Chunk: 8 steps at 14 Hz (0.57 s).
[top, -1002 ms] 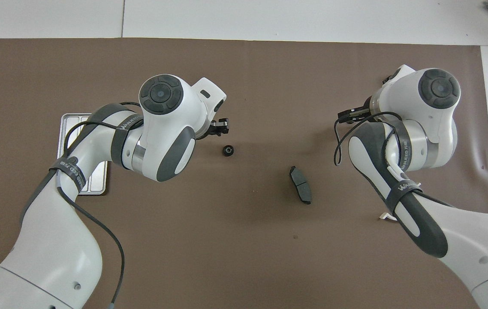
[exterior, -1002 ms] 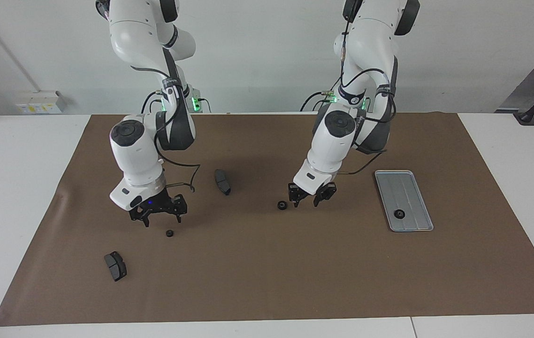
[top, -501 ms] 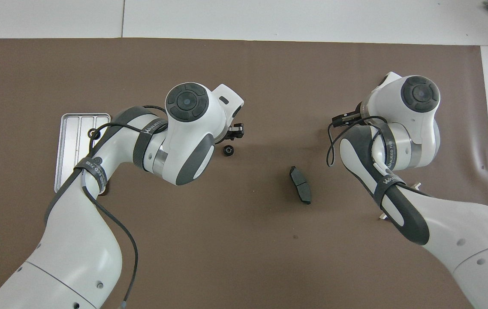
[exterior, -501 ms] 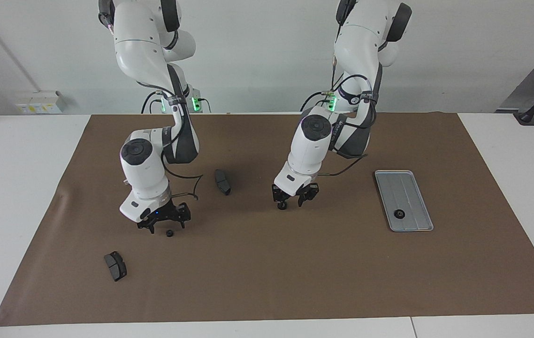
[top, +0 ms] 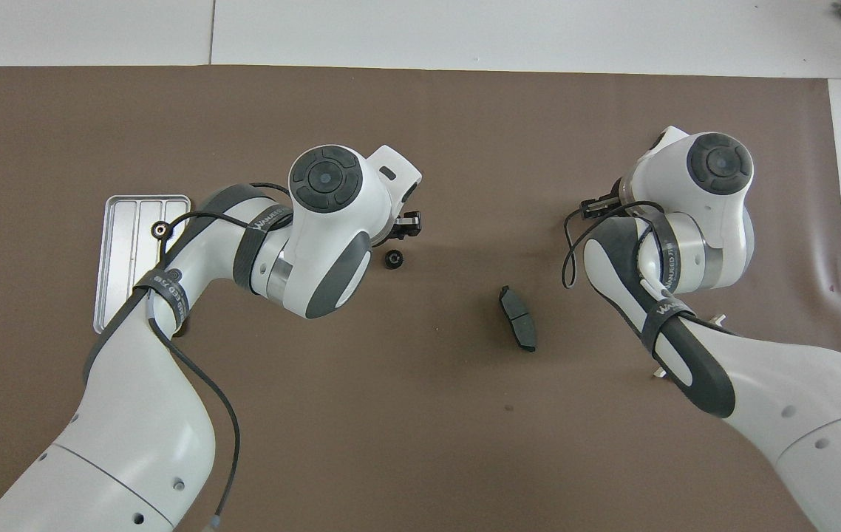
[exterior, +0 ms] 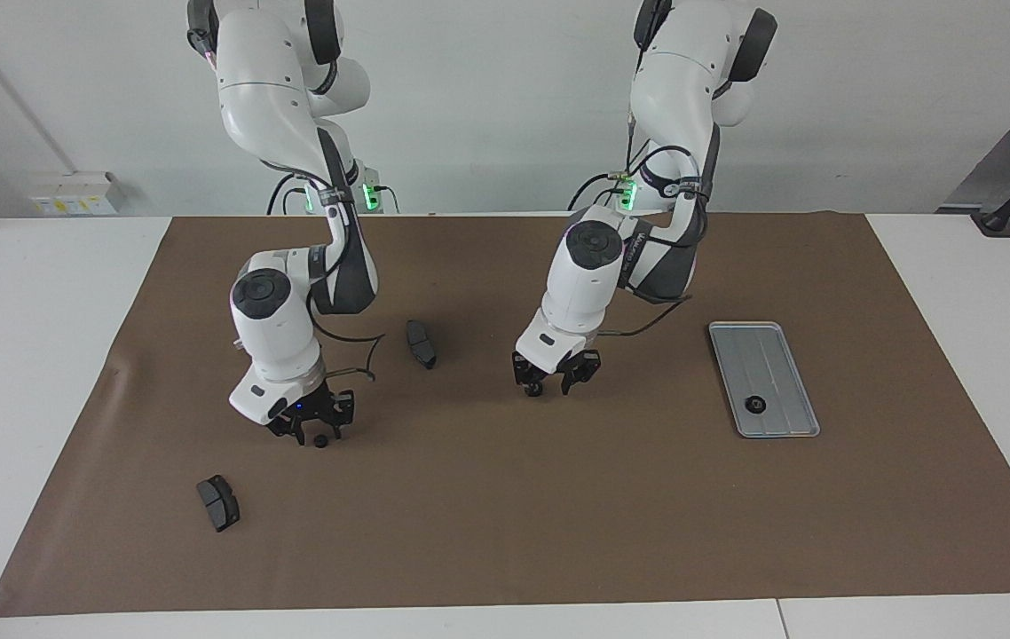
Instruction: Pick bearing gear from pile to tray
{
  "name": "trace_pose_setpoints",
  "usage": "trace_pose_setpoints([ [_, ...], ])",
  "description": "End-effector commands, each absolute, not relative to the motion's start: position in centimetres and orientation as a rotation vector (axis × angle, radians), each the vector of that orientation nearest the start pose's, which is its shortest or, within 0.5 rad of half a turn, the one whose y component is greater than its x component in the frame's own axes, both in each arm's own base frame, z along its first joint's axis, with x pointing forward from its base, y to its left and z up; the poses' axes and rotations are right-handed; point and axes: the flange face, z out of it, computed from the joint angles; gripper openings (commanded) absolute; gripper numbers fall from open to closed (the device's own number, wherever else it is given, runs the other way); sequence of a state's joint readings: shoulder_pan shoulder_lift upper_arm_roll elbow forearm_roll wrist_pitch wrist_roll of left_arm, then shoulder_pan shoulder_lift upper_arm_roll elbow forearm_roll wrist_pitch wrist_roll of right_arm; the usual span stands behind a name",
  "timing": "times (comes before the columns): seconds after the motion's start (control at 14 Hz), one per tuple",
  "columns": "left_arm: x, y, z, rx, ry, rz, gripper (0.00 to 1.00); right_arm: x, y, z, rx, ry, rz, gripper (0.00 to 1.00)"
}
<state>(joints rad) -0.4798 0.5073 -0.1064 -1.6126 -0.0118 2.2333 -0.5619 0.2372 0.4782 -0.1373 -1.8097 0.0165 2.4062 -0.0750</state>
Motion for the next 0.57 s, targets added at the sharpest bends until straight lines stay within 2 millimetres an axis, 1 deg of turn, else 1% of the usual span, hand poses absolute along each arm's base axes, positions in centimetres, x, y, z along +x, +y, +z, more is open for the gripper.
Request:
trace_pose_setpoints([
  [0.0,58.9,-38.2,33.5,-3.241,-0.005,-0.147,0.63,65.9,6.9,28.9,-3.16,-0.317,-0.22,0.58],
  [0.14,58.8,-38.6,31.6,-3.23,0.003,-0.112,0.63,65.9,6.7,28.8,-3.162,-0.305,-0.218,0.56],
  [0.5,58.5,-38.8,31.6,-3.22,0.019,-0.1,0.62,65.9,6.7,28.7,-3.162,-0.298,-0.216,0.49],
])
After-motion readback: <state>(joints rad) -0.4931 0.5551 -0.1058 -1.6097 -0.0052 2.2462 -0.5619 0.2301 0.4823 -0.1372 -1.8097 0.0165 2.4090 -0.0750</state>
